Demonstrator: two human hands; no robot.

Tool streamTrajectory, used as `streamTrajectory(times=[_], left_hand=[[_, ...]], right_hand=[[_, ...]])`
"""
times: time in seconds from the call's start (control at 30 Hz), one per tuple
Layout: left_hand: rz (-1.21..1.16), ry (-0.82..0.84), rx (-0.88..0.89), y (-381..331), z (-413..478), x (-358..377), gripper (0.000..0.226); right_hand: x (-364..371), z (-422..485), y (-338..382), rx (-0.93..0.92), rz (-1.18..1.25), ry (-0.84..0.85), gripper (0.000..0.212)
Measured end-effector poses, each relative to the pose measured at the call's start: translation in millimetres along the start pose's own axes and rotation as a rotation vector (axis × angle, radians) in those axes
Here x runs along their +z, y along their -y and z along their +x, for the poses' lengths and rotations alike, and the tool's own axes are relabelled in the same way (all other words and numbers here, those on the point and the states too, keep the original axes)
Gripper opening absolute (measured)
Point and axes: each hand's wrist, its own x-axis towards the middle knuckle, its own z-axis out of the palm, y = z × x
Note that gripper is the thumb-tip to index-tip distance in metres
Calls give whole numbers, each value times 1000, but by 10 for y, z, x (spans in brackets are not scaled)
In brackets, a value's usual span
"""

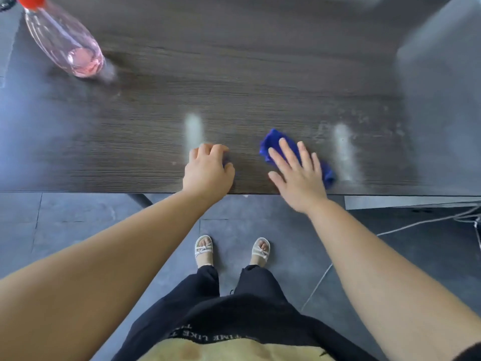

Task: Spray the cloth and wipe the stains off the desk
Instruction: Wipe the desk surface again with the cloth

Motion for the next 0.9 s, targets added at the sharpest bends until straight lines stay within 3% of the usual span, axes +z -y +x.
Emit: streamTrajectory(times=[0.1, 0.2, 0.23, 0.3, 0.37, 0.4, 0.47, 0.57, 0.67, 0.73, 0.8, 0.9], left_hand=[[33, 86, 52, -212, 8, 115, 42], [86, 128, 93, -483, -2, 273, 43], [85, 118, 92, -578, -6, 331, 43], [57, 80, 74, -733, 4, 417, 42], [44, 50, 53, -833, 12, 496, 42], [67, 54, 54, -912, 14, 556, 44], [196, 120, 58, -1048, 15, 678, 53], [383, 204, 1, -1205, 13, 880, 62], [415, 148, -68, -1321, 12, 1026, 62], [404, 103, -72, -1403, 10, 1098, 59], [390, 75, -36, -1505, 18, 1158, 58], [368, 75, 54, -1714, 61, 1250, 58]], right_hand=[[-153, 14, -622, 498, 160, 84, 56], [-158, 70, -363, 681, 237, 40, 66], [-120, 47, -198, 620, 231, 24, 69], [-26, -115, 19, 286, 150, 29, 70], [-19, -279, -167, -31, 58, 88, 73], [-42, -305, -435, -87, 20, 104, 74], [-46, -318, -1039, 15, -10, 77, 66], [-141, -340, -1788, 419, 132, 77, 56], [-137, -272, -1724, 667, 253, 65, 60], [-105, -289, -1400, 552, 234, 68, 63], [-73, -410, -1235, 257, 175, 76, 61], [-107, -453, -1690, -10, 14, 105, 59]])
